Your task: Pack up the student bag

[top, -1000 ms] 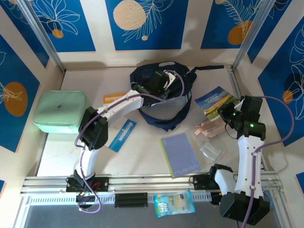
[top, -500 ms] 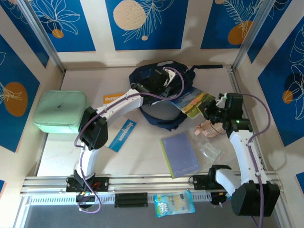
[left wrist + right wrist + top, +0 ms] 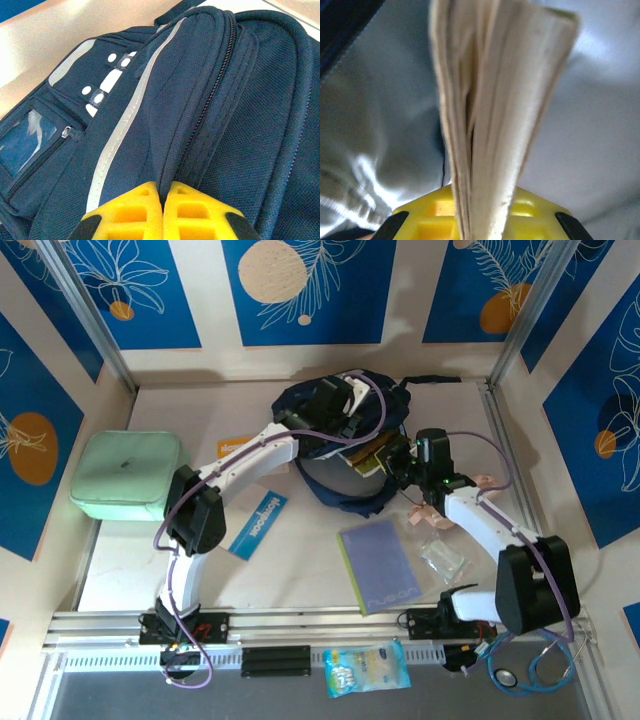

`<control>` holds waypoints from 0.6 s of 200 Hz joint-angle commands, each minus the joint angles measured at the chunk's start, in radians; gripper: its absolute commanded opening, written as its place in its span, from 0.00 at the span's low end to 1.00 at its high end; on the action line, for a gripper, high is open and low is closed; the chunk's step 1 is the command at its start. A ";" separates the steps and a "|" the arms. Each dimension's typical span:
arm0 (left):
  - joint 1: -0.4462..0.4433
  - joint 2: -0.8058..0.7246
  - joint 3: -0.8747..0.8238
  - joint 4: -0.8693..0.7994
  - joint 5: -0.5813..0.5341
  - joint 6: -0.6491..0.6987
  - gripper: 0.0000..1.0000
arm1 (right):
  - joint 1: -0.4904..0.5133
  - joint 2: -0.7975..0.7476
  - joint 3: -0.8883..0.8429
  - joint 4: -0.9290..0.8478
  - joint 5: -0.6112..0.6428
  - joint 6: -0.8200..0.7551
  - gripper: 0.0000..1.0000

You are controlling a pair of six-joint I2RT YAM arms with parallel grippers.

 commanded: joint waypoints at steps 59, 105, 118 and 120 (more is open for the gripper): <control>0.048 -0.089 0.069 0.079 0.111 -0.133 0.00 | 0.064 0.279 0.128 0.359 0.187 0.066 0.00; 0.061 -0.111 0.079 0.070 0.126 -0.149 0.00 | 0.099 0.459 0.164 0.596 0.229 0.049 0.00; 0.066 -0.114 0.082 0.072 0.134 -0.158 0.00 | 0.110 0.492 0.169 0.612 0.267 0.053 0.00; 0.066 -0.115 0.081 0.073 0.135 -0.158 0.00 | 0.110 0.497 0.170 0.611 0.271 0.057 0.00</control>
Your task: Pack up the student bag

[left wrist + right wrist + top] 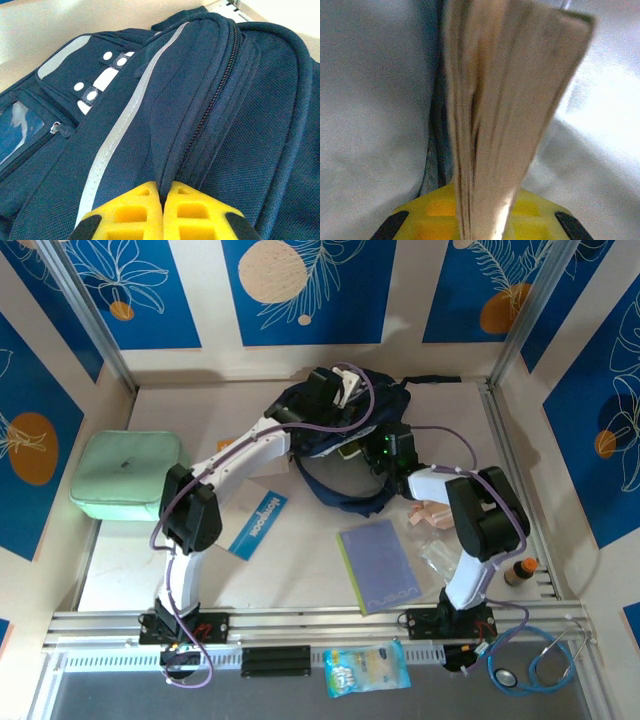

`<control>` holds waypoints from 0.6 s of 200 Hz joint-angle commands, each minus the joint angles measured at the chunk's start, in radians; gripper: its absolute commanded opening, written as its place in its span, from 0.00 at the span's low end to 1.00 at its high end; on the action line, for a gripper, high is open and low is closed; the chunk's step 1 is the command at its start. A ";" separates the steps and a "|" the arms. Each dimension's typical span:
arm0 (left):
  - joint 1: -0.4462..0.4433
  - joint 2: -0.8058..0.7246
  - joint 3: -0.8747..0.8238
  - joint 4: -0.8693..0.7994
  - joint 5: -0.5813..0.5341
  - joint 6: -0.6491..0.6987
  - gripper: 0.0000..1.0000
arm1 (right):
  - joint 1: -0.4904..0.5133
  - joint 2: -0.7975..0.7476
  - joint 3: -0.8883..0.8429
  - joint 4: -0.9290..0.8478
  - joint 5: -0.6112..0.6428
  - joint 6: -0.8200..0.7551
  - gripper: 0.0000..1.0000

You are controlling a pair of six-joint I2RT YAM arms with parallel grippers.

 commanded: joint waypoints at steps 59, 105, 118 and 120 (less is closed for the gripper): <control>0.029 -0.097 0.084 0.070 0.050 -0.070 0.00 | 0.051 0.181 0.163 0.168 0.180 0.076 0.11; 0.038 -0.091 0.089 0.047 0.046 -0.072 0.00 | 0.069 0.195 0.255 -0.003 0.229 0.155 0.41; 0.040 -0.090 0.090 0.039 0.038 -0.072 0.00 | 0.075 0.172 0.240 -0.011 0.205 0.149 0.50; 0.041 -0.089 0.090 0.037 0.037 -0.072 0.00 | 0.077 0.166 0.235 -0.012 0.202 0.149 0.51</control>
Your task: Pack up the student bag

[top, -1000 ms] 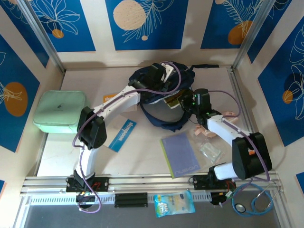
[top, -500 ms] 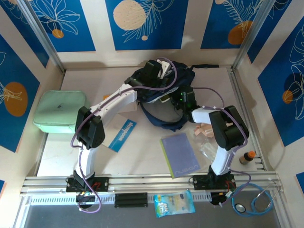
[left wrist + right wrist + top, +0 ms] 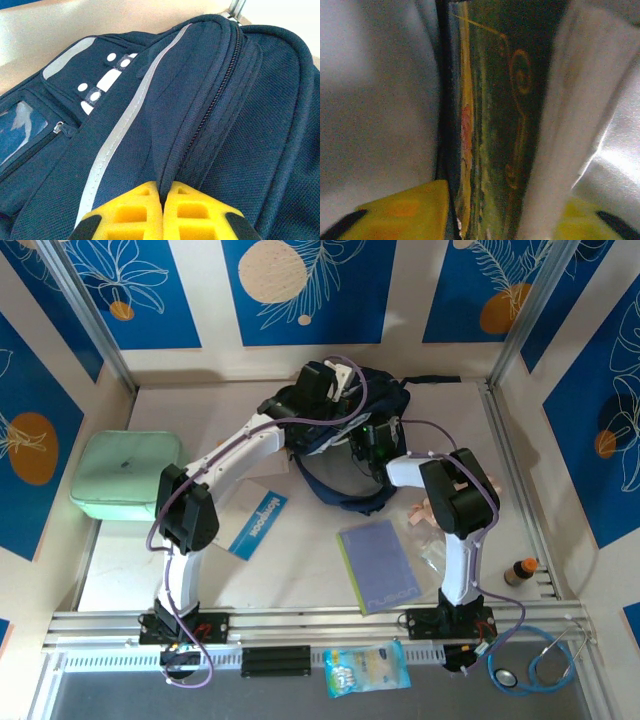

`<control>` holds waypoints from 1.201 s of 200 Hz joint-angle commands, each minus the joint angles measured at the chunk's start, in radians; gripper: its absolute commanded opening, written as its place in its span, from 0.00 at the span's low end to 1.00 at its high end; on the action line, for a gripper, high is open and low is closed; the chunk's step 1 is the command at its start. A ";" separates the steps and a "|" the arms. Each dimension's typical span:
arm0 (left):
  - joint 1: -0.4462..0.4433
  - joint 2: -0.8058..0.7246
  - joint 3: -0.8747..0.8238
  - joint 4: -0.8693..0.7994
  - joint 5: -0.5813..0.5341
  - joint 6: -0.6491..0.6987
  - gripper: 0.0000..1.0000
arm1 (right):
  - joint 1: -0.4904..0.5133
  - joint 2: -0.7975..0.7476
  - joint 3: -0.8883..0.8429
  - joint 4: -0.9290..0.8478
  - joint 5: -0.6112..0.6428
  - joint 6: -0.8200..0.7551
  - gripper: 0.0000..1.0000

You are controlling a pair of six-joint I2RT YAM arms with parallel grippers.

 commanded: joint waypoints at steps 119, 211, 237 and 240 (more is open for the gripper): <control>0.028 -0.081 -0.116 0.080 -0.006 -0.045 0.00 | 0.088 -0.792 -0.379 -0.719 -0.010 -0.224 0.69; 0.009 -0.272 -0.496 -0.049 0.069 -0.223 0.67 | -0.074 -1.021 -0.218 -1.277 -0.140 -0.661 0.75; -0.011 -0.365 -0.653 -0.035 0.154 -0.391 0.72 | -0.027 -0.988 -0.220 -1.333 -0.187 -0.665 0.74; -0.014 -0.374 -0.676 -0.022 0.169 -0.413 0.73 | -0.018 -0.984 -0.223 -1.336 -0.189 -0.661 0.74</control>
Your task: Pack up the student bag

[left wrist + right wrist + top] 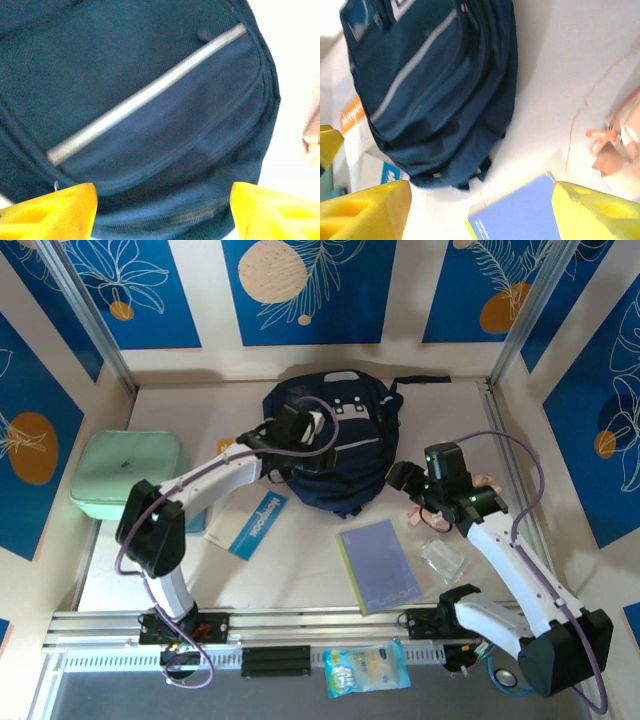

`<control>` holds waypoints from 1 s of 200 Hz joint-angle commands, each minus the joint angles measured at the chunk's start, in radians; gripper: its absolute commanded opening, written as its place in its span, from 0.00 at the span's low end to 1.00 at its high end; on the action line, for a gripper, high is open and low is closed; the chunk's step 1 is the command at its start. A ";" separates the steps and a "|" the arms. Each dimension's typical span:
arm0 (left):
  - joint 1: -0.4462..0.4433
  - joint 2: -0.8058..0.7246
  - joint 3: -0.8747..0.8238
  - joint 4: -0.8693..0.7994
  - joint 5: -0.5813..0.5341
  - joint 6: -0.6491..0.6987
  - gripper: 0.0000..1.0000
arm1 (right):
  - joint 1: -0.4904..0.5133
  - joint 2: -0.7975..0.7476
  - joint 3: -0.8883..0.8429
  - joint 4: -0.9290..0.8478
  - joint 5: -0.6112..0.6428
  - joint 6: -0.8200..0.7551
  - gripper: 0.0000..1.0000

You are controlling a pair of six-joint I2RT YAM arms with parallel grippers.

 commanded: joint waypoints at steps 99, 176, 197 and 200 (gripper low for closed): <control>-0.139 -0.162 -0.375 0.138 0.139 -0.420 0.98 | 0.218 0.178 -0.225 0.241 -0.269 0.171 0.70; -0.156 -0.121 -0.404 0.194 0.194 -0.496 1.00 | 0.132 0.314 -0.277 0.319 -0.194 0.166 0.69; -0.163 -0.104 -0.404 0.199 0.209 -0.501 1.00 | 0.115 0.339 -0.281 0.312 -0.163 0.164 0.68; -0.163 -0.103 -0.403 0.203 0.211 -0.501 1.00 | 0.111 0.341 -0.281 0.309 -0.155 0.165 0.68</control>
